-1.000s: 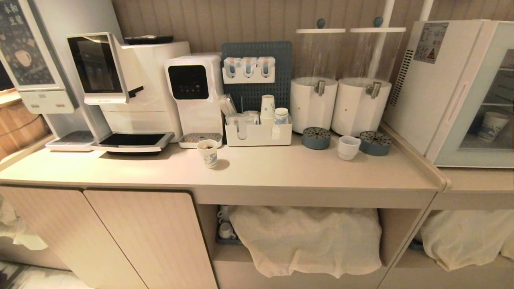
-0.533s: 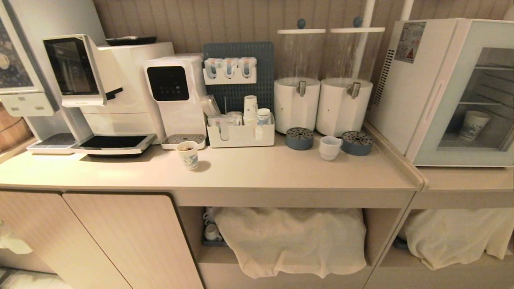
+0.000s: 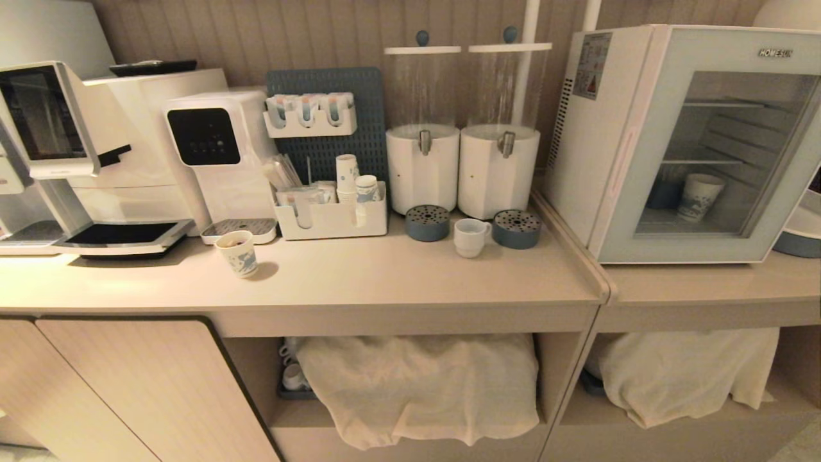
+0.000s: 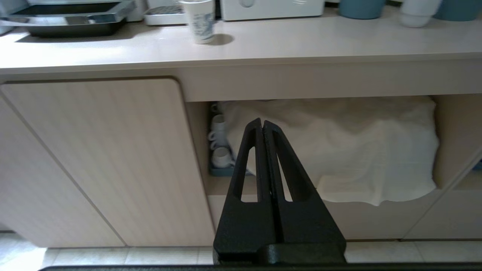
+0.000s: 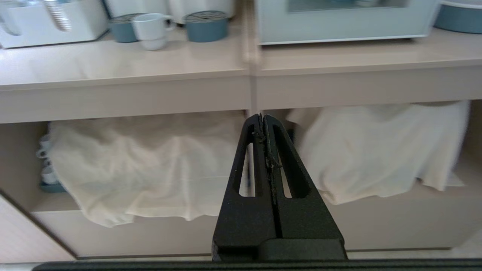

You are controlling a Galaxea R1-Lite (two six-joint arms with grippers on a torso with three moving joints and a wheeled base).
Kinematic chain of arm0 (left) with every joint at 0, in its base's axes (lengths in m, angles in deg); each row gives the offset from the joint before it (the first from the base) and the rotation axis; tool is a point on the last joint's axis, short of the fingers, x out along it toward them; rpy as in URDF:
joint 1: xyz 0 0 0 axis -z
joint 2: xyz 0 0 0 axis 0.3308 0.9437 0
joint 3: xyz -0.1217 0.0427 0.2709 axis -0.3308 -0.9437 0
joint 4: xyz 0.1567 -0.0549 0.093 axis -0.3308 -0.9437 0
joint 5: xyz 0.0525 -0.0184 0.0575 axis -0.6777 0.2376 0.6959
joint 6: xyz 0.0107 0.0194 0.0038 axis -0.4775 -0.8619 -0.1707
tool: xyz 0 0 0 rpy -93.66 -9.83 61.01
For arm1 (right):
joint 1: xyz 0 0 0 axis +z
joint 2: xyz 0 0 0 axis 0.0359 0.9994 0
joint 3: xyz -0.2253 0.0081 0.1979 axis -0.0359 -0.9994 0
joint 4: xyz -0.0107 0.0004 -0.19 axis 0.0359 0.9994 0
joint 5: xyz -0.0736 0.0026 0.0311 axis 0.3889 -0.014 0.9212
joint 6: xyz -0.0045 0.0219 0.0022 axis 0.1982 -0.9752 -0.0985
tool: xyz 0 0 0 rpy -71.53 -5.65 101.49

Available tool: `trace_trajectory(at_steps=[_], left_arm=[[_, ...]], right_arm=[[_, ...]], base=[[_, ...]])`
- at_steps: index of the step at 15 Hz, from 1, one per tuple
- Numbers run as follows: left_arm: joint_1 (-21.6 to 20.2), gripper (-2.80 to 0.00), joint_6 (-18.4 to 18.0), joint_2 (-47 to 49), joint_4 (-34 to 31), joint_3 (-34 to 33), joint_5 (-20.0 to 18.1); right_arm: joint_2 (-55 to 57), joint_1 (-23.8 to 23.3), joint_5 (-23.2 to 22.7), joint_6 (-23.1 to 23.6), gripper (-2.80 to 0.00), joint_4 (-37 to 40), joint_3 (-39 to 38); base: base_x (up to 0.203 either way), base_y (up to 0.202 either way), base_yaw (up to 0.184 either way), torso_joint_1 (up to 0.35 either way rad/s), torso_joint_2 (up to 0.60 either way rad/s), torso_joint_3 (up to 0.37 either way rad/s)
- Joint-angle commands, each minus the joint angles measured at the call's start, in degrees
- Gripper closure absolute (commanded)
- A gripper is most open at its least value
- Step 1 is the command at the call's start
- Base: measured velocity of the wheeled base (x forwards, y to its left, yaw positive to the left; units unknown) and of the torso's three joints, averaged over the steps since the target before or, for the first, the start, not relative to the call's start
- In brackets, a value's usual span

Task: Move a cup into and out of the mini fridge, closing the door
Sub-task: Open the freezer door

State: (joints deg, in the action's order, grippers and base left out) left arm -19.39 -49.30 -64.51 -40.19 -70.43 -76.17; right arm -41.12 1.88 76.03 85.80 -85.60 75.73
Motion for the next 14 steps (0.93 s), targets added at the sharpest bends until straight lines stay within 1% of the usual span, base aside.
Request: trace_trajectory(at_steps=[1,14], left_arm=[[0.0,0.0,0.0,0.1,-0.1,0.0,0.0],[0.0,0.0,0.0,0.0,0.0,0.0,0.0]], right_arm=[[0.1,0.0,0.0,0.0,0.0,0.0,0.0],[0.1,0.0,0.0,0.0,0.0,0.0,0.0]], base=[[0.0,-0.197,-0.009,0.002,0.0,0.004],[0.0,-0.192,-0.008,0.002,0.0,0.002]])
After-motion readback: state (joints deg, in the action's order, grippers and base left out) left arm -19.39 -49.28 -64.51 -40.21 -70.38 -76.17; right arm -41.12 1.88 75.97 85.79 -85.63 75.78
